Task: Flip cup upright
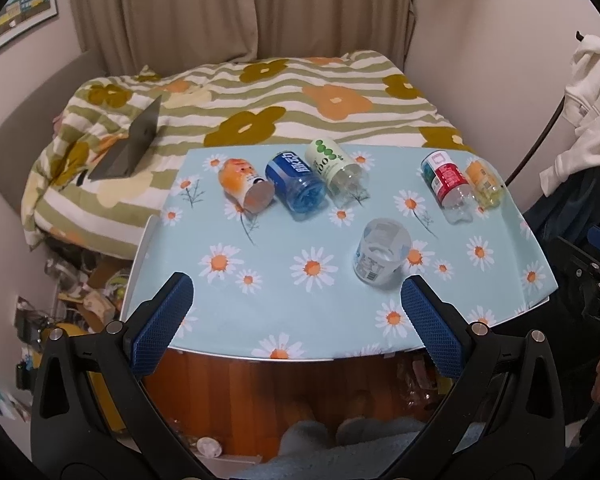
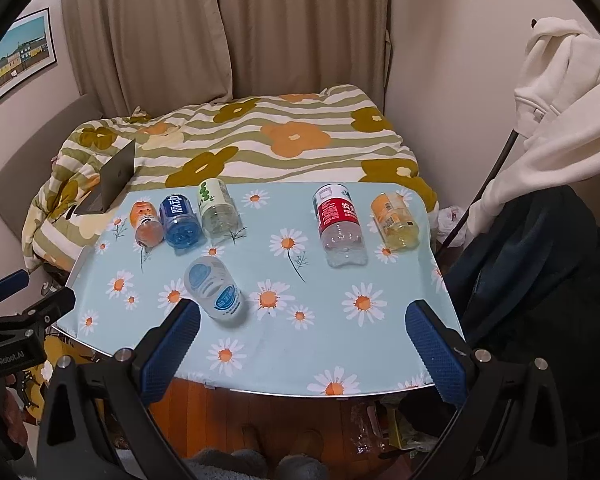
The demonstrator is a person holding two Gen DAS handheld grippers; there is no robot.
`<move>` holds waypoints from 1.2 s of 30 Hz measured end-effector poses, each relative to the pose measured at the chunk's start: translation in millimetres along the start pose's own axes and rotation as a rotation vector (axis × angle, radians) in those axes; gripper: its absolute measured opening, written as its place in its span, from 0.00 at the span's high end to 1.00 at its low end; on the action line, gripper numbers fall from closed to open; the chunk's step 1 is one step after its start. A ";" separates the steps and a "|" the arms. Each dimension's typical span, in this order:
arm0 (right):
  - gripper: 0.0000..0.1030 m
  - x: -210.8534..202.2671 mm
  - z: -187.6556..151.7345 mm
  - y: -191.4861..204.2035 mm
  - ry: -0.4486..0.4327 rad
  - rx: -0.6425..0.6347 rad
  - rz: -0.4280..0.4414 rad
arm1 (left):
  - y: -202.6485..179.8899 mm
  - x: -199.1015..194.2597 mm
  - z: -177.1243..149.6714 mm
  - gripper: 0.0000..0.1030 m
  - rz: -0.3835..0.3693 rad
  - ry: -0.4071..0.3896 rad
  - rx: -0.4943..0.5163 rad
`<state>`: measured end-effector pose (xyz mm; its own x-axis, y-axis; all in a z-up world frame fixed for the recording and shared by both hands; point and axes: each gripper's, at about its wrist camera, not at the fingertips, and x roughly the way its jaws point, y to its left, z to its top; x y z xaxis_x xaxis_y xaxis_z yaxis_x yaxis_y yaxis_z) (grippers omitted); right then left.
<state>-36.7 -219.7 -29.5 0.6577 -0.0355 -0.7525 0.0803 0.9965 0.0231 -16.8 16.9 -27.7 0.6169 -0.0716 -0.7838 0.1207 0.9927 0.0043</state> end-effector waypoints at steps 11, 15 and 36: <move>0.00 0.4 0.2 0.1 0.000 0.002 0.002 | -3.2 -1.1 -1.3 0.00 0.002 -0.006 0.002; 0.00 0.6 0.3 -0.3 -0.001 0.001 0.002 | -4.0 -1.2 -1.1 0.00 0.002 -0.006 0.003; 0.00 -0.7 0.5 -1.3 -0.004 0.006 0.004 | -4.6 -2.1 8.8 0.00 -0.003 -0.009 0.008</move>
<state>-37.0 -221.0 -28.7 0.6609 -0.0321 -0.7498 0.0819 0.9962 0.0295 -11.8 11.6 -20.5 0.6232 -0.0754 -0.7784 0.1290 0.9916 0.0072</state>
